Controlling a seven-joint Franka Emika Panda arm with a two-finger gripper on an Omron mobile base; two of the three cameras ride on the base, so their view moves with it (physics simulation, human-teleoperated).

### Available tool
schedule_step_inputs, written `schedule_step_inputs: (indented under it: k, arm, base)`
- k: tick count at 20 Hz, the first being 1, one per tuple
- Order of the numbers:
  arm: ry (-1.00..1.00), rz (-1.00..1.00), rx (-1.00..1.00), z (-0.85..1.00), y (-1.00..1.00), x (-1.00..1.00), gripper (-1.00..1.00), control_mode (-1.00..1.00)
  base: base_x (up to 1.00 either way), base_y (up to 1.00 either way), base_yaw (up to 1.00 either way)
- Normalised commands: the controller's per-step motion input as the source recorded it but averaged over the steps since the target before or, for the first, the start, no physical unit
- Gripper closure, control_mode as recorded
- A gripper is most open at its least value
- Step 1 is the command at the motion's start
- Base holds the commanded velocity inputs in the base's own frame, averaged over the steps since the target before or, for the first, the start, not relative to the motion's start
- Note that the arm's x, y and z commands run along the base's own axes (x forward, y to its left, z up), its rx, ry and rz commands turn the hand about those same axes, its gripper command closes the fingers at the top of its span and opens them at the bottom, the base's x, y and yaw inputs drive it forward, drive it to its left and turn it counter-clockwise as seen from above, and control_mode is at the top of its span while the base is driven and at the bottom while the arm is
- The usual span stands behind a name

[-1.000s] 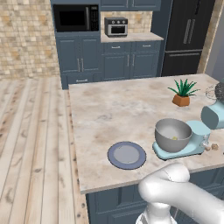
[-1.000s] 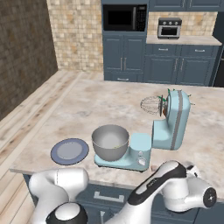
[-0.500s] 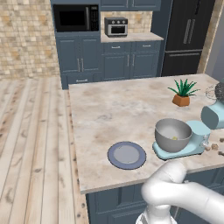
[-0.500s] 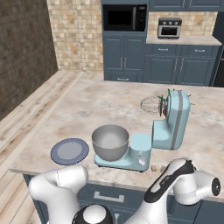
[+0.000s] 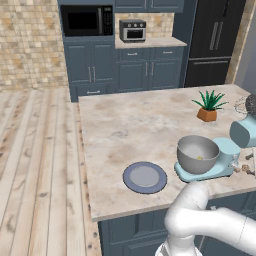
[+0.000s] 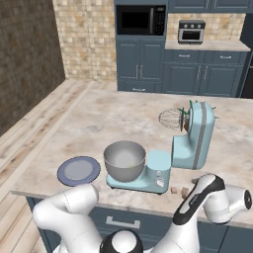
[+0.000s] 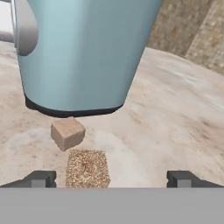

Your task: Add butter and sugar cubes to the stand mixer bowl and then turn on the stand mixer to begin making frosting.

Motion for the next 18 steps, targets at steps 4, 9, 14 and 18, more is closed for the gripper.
schedule_step_inputs:
  k: [4, 9, 14, 18]
  arm:
    - [0.00, 0.10, 0.00, -0.29, 0.04, 0.00, -1.00, -1.00]
    - [-0.02, 0.05, 0.00, -0.34, 0.21, -0.25, -1.00, -1.00]
    - [-0.04, 0.00, 0.00, -0.29, 0.37, -0.23, -1.00, -1.00]
    - [0.00, 0.00, 0.00, -0.24, 0.39, -0.02, -1.00, -1.00]
  base:
    - [0.00, 0.00, 0.00]
    - [0.00, 0.00, 0.00]
    - [0.00, 0.00, 0.00]
    - [0.00, 0.00, 0.00]
